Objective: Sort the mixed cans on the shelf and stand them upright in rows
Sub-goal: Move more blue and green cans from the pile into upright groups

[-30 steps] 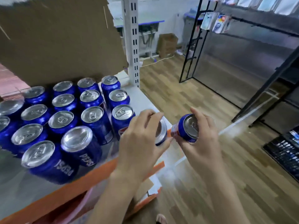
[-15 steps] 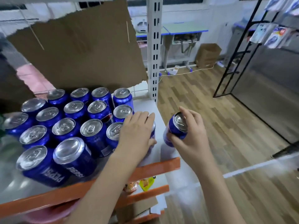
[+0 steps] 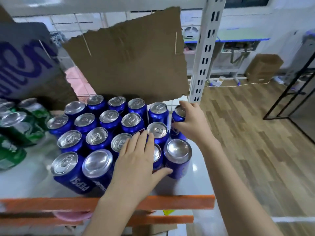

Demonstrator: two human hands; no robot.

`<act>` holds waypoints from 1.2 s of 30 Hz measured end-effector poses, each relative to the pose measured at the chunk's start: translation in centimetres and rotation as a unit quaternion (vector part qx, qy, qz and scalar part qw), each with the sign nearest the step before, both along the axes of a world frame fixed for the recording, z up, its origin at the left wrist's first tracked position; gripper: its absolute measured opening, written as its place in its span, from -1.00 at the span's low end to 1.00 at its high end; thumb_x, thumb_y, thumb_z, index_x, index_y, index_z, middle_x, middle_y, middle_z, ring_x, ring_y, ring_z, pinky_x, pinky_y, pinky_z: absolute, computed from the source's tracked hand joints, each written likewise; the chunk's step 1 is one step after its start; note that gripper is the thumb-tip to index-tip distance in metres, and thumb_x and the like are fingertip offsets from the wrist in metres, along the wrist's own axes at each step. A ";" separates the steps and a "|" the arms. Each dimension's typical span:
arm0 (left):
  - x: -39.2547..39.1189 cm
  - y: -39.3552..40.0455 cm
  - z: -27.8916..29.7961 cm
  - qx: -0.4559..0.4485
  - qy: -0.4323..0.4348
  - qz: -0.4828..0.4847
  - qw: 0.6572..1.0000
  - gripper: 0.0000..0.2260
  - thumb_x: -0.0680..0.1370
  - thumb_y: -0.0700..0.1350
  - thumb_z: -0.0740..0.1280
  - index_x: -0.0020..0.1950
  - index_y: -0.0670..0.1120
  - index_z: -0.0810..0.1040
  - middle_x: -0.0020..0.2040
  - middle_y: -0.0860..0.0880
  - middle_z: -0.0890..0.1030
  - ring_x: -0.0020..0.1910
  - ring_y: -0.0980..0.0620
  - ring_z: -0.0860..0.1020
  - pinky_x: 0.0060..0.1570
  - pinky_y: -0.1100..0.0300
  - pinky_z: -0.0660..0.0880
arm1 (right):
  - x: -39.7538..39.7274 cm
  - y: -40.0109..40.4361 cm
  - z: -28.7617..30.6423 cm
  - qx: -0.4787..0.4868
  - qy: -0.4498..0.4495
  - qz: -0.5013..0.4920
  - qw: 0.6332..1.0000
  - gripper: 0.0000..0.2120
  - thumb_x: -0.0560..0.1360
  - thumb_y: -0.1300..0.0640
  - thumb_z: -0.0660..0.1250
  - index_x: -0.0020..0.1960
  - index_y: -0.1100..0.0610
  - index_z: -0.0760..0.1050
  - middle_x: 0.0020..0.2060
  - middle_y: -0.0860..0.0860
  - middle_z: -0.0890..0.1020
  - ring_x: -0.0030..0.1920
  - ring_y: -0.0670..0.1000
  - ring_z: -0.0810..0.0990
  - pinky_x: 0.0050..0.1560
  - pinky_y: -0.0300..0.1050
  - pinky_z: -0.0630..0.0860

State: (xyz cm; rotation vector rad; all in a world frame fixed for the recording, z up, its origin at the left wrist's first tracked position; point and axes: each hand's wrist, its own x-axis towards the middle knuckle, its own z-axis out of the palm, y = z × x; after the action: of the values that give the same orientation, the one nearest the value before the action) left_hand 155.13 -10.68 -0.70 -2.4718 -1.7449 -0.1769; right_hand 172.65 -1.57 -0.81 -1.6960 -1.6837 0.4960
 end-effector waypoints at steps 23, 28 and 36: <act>-17.1 -7.2 0.8 0.029 -0.040 0.100 0.994 -0.30 0.14 0.22 0.55 0.14 -0.16 0.60 0.04 -0.08 0.64 -0.01 -0.07 0.63 -0.15 0.04 0.58 | -17.2 -14.3 -1.1 0.199 -0.141 -0.028 0.969 -0.51 0.36 0.19 0.39 0.26 0.27 0.43 0.15 0.15 0.54 0.18 0.18 0.46 0.22 0.07 0.41; -28.8 -14.2 -1.9 -0.003 -0.032 0.180 0.983 -0.29 0.05 0.23 0.59 0.07 -0.14 0.65 -0.02 -0.06 0.66 -0.10 -0.07 0.66 -0.31 0.05 0.59 | -28.8 -19.8 -4.9 0.131 -0.156 0.048 0.978 -0.46 0.29 0.21 0.48 0.23 0.26 0.46 0.11 0.16 0.56 0.16 0.14 0.42 0.25 -0.06 0.25; -47.1 -24.6 -3.6 -0.037 -0.092 0.345 0.933 -0.41 0.36 0.13 0.47 0.29 -0.13 0.50 0.15 -0.08 0.58 0.09 -0.12 0.58 -0.05 -0.02 0.54 | -47.4 -25.6 -7.1 0.045 -0.251 0.183 0.949 -0.35 0.16 0.08 0.61 0.17 0.29 0.53 0.07 0.15 0.63 0.10 0.21 0.59 0.10 0.17 0.51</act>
State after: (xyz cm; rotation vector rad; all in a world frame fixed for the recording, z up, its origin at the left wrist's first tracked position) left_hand 108.02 -35.28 -4.31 -1.7656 -2.6096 -0.2809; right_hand 125.25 -27.20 -7.87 -1.5257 -2.3720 0.1451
